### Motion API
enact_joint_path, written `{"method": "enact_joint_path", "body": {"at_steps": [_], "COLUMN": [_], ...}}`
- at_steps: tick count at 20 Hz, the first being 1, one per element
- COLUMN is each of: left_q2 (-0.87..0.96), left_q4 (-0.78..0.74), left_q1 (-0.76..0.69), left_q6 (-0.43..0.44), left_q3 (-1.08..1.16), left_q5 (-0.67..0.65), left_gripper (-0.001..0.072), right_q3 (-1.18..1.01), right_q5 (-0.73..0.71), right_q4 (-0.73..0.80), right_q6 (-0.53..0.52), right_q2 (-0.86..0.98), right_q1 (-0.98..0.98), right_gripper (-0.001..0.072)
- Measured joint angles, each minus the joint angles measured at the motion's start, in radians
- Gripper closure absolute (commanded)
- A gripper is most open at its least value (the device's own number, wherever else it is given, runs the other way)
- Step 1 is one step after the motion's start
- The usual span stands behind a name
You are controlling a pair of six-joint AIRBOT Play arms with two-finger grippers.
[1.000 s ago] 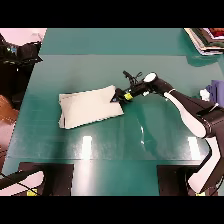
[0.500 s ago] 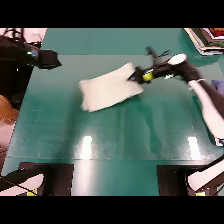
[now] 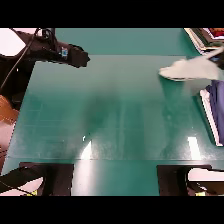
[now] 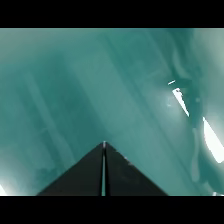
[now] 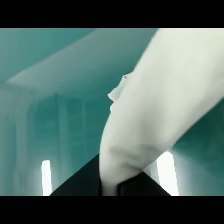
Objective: Fold the shirts.
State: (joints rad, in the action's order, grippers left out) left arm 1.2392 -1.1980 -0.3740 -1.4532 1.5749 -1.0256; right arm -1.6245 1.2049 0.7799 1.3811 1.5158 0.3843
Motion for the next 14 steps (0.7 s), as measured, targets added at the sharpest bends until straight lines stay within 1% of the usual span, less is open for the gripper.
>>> {"method": "enact_joint_path", "body": {"at_steps": [3,6,10,14], "left_q2": [0.002,0.003,0.003,0.003], "left_q4": [0.002,0.001,0.002,0.002], "left_q1": [-0.034,-0.047,-0.054,-0.056], "left_q6": [-0.009,-0.014,-0.017,-0.027], "left_q3": [0.000,0.000,0.000,0.000], "left_q5": [0.022,0.033,0.044,0.045], "left_gripper": [0.0681,0.0681,0.0681,0.0681], "right_q3": [0.000,0.000,-0.029,-0.154], "right_q5": [-0.021,-0.064,-0.134,-0.168], "right_q4": [0.003,-0.013,-0.106,-0.143], "right_q6": [0.001,0.000,-0.030,-0.041], "right_q2": [-0.012,-0.016,-0.018,-0.018], "right_q1": [0.134,0.216,0.261,0.279], "right_gripper": [0.0694,0.0695,0.0695,0.0695]}}
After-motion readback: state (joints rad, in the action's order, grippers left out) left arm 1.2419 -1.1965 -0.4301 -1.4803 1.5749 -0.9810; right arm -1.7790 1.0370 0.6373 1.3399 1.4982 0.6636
